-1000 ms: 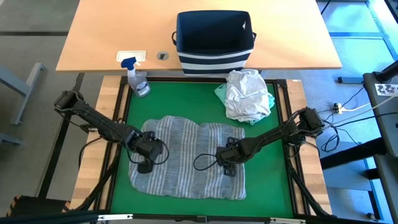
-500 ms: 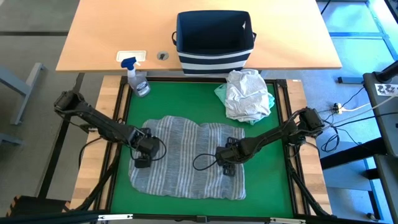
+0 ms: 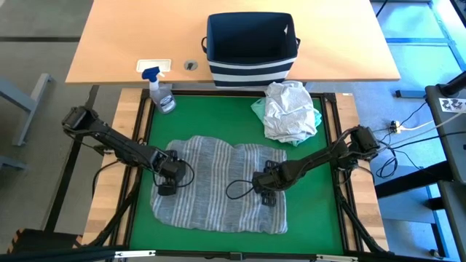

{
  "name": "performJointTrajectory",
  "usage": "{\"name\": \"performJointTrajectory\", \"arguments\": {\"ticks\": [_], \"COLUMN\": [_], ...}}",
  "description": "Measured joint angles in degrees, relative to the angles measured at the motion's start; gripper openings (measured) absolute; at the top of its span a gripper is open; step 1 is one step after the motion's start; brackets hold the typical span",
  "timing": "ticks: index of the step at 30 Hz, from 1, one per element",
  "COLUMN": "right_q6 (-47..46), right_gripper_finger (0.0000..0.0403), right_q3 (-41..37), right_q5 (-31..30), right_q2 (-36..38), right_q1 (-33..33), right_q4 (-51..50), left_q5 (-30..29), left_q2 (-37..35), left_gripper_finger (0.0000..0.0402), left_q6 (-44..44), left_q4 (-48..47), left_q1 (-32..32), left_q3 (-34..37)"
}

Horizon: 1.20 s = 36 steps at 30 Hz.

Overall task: Fold laundry
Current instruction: Fold the blue polo shirt

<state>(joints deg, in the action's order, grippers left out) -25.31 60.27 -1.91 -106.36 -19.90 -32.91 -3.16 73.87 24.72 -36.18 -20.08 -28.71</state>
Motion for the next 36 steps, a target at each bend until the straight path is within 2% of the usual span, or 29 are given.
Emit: {"name": "performJointTrajectory", "arguments": {"ticks": [11, 15, 18, 22, 30, 32, 36], "right_q6": [1.63, 2.22, 2.76, 2.71, 0.05, 0.11, 0.80], "right_gripper_finger": [0.0264, 0.0256, 0.0226, 0.0159, 0.0017, 0.0011, 0.0018], "right_q3": [0.09, 0.09, 0.11, -0.73, -2.27, -2.27, -2.29], "right_q5": [-0.19, -0.48, -0.86, -0.84, -0.57, -0.47, -0.44], "right_q2": [-0.30, -0.31, -0.31, -0.23, 0.08, 0.10, 0.10], "right_q1": [0.03, 0.04, 0.04, 0.04, 0.07, 0.07, 0.07], "right_q4": [-0.28, -0.53, -0.92, -0.35, -0.11, -0.10, -0.09], "left_q5": [-1.19, -1.61, -1.76, -1.32, 1.13, 1.67, 1.54], "left_q2": [0.11, 0.18, 0.26, 0.28, 0.15, 0.15, 0.13], "left_gripper_finger": [0.0328, 0.0305, 0.0269, 0.0205, 0.0049, 0.0017, 0.0013], "left_q6": [0.34, 0.36, 0.23, -0.96, -1.23, -1.20, -0.86], "left_q4": [1.22, 1.84, 2.14, 2.76, 4.86, 4.89, 4.78], "left_q1": [-0.01, 0.03, 0.04, -0.03, -0.50, -0.50, -0.50], "left_q3": [0.33, 0.40, 0.42, 0.66, 1.55, 1.55, 1.55]}}
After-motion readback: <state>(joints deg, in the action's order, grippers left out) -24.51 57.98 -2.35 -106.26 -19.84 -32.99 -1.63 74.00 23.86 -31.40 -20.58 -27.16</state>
